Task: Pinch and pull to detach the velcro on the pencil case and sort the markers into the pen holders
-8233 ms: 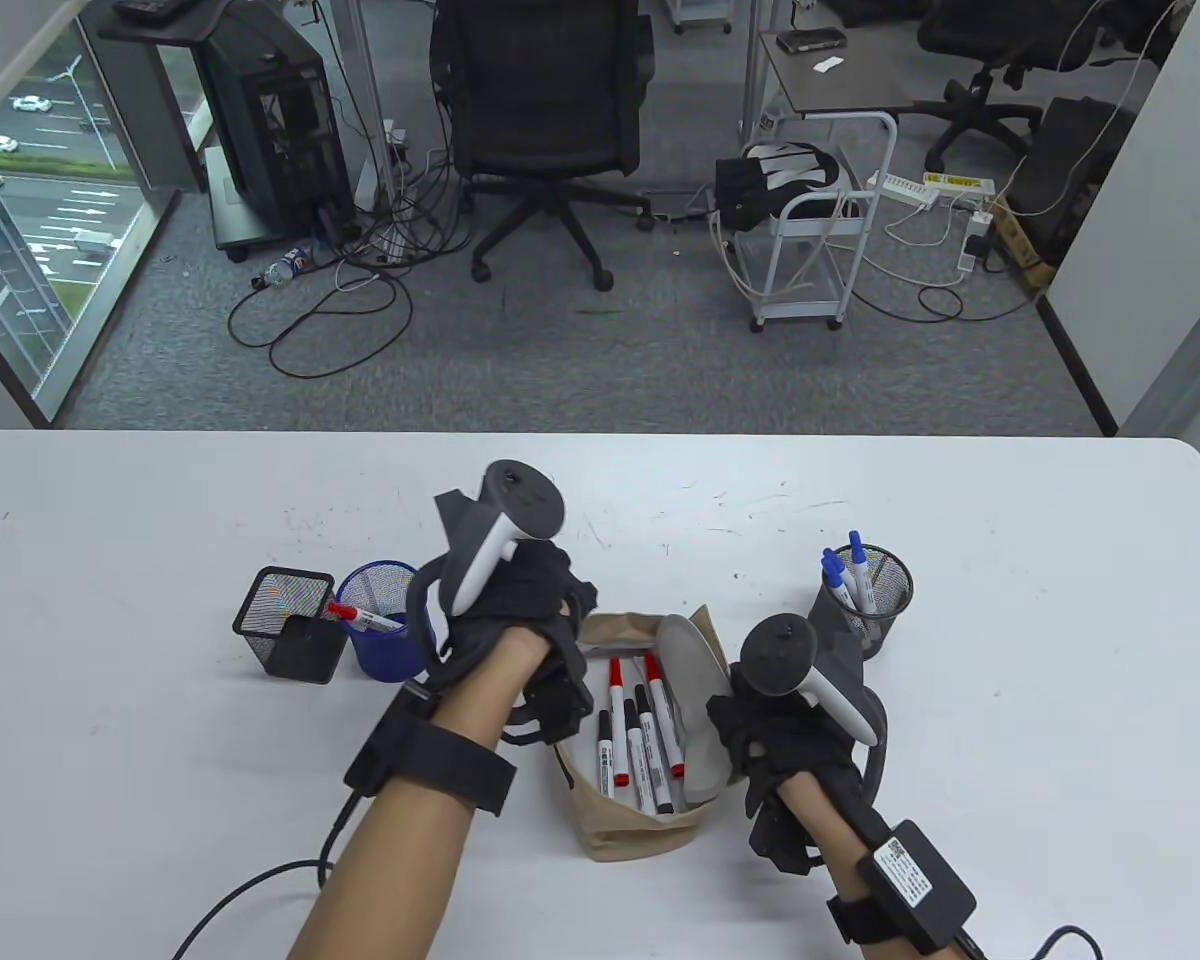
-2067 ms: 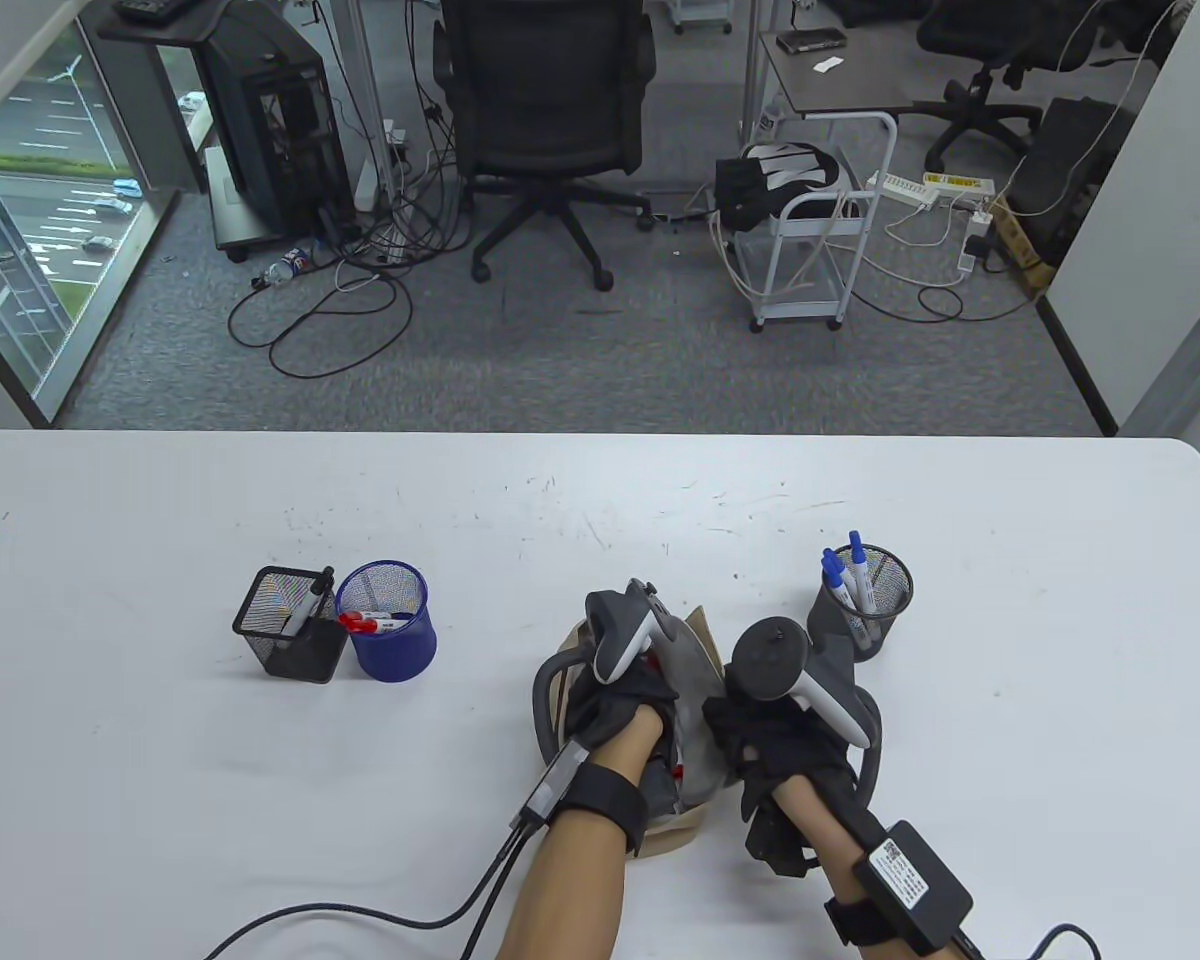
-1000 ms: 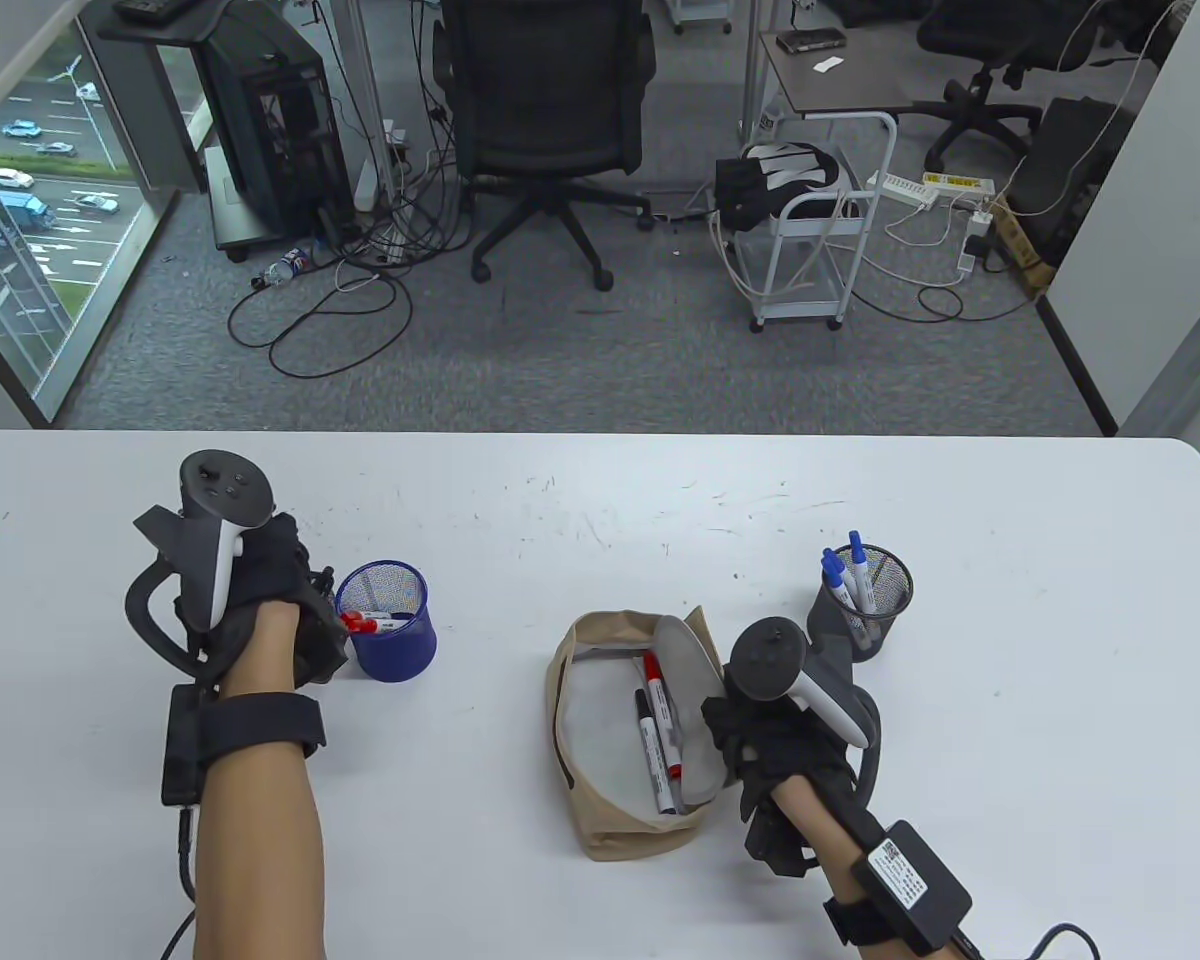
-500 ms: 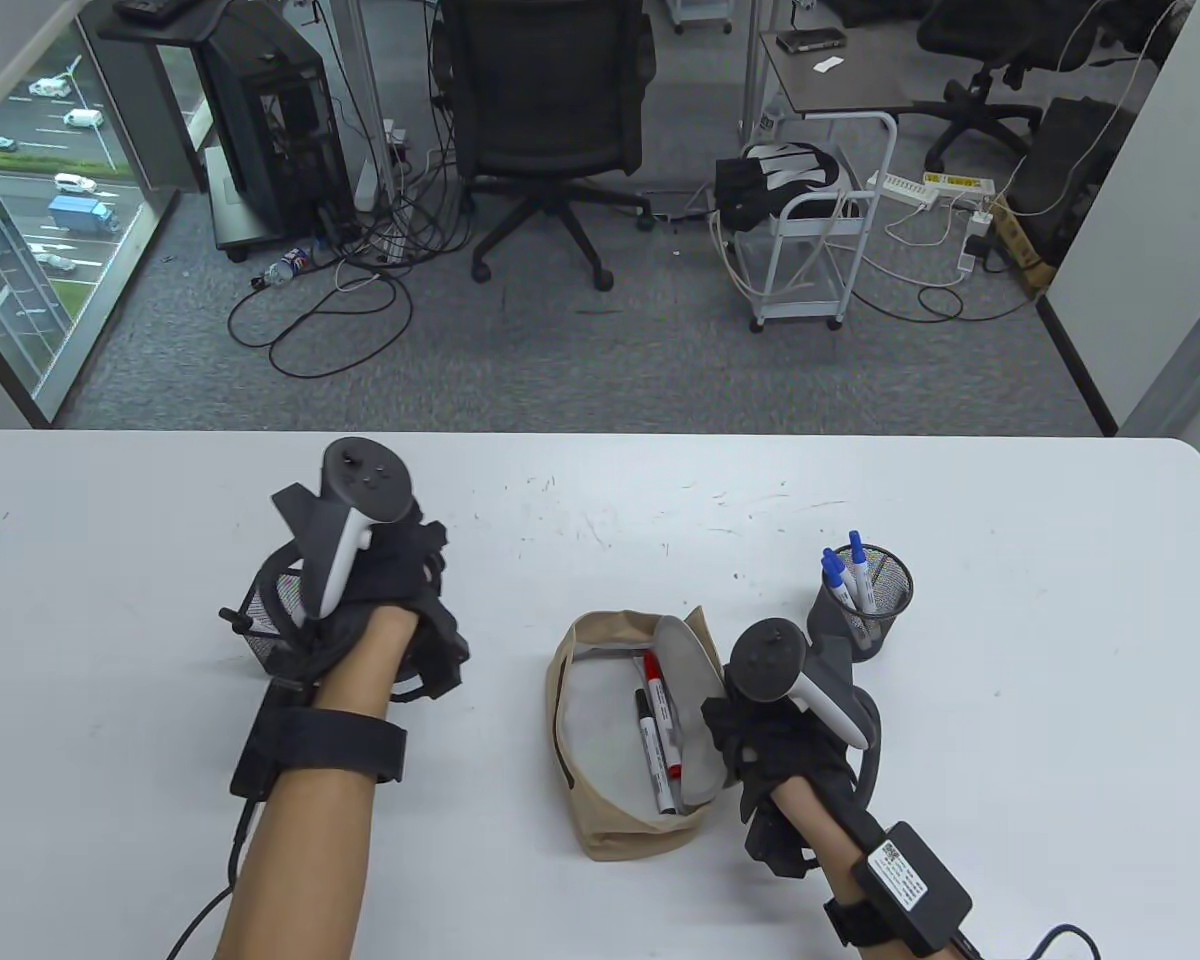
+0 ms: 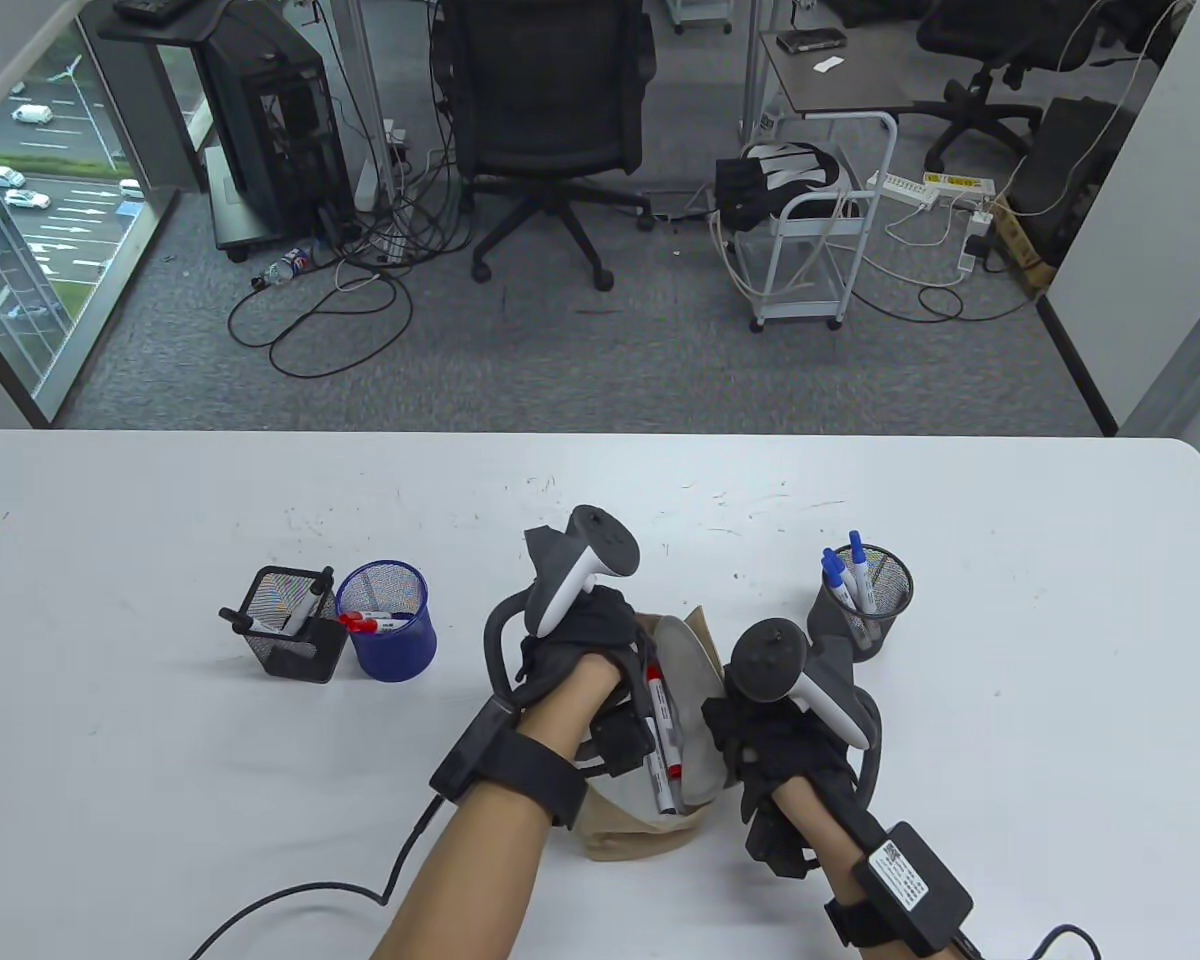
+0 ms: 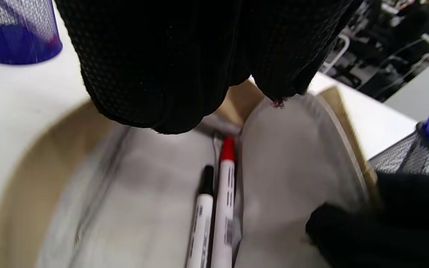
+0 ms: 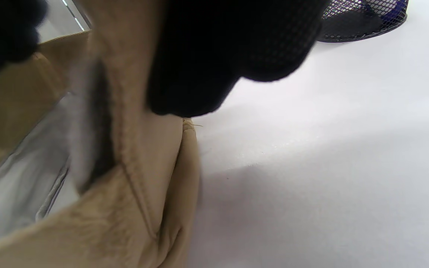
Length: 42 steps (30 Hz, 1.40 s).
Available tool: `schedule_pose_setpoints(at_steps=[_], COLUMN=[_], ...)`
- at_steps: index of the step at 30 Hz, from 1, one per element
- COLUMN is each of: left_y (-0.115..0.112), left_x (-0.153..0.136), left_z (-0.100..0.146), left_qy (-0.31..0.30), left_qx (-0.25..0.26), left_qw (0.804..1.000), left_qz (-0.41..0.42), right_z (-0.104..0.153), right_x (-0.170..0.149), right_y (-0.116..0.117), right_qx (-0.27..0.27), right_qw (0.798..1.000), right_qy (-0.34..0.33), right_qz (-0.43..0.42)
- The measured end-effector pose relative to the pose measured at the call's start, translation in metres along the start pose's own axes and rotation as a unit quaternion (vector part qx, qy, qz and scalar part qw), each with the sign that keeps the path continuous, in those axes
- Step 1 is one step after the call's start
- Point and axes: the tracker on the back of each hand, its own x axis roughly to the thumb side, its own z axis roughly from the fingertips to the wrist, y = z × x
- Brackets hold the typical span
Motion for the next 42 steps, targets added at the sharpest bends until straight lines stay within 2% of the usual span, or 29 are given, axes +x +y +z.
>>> schedule_pose_setpoints(at_steps=[5, 9, 11, 12, 13, 14, 16, 25, 27, 29, 33, 37, 39, 42], left_y=[-0.037, -0.055, -0.064, -0.065, -0.068, -0.069, -0.073, -0.074, -0.064, -0.043, 0.027, 0.099, 0.126, 0.151], left_x=[0.005, 0.008, 0.010, 0.011, 0.014, 0.015, 0.016, 0.009, 0.008, 0.007, -0.007, -0.044, -0.065, -0.095], left_z=[-0.034, -0.053, -0.061, -0.063, -0.065, -0.066, -0.067, -0.062, -0.057, -0.045, -0.013, 0.021, 0.035, 0.047], left_qy=[0.049, 0.081, 0.088, 0.094, 0.097, 0.100, 0.099, 0.085, 0.070, 0.048, 0.006, 0.006, 0.009, 0.027], left_qx=[-0.025, -0.033, -0.055, -0.057, -0.024, -0.023, -0.035, -0.014, -0.004, 0.026, 0.103, 0.213, 0.265, 0.322], left_qw=[0.998, 0.995, 0.992, 0.991, 0.990, 0.988, 0.990, 0.992, 0.994, 0.997, 0.994, 0.973, 0.960, 0.943], left_qz=[-0.015, -0.048, -0.067, -0.074, -0.098, -0.115, -0.097, -0.088, -0.084, -0.060, 0.026, 0.084, 0.087, 0.076], right_z=[0.000, 0.000, 0.000, 0.000, 0.000, -0.001, -0.001, -0.001, -0.001, -0.001, -0.001, 0.000, 0.000, 0.000], right_x=[0.000, 0.000, 0.000, 0.000, 0.000, 0.000, 0.000, 0.000, 0.000, 0.000, 0.000, 0.000, 0.000, 0.000], right_y=[0.000, 0.000, 0.000, 0.000, 0.000, 0.000, 0.000, -0.001, -0.001, -0.001, -0.001, -0.001, -0.001, 0.000], right_qx=[0.000, 0.001, 0.001, 0.001, 0.002, 0.003, 0.003, 0.002, 0.001, 0.000, 0.000, -0.002, -0.002, -0.002], right_qw=[1.000, 1.000, 1.000, 1.000, 1.000, 1.000, 1.000, 1.000, 1.000, 1.000, 1.000, 1.000, 1.000, 1.000], right_qy=[0.000, -0.001, -0.002, -0.002, -0.002, -0.002, -0.001, 0.002, 0.002, 0.002, 0.002, 0.001, 0.001, 0.001], right_qz=[0.000, 0.001, 0.001, 0.001, 0.001, 0.000, 0.001, 0.000, 0.000, 0.001, 0.000, 0.003, 0.003, 0.003])
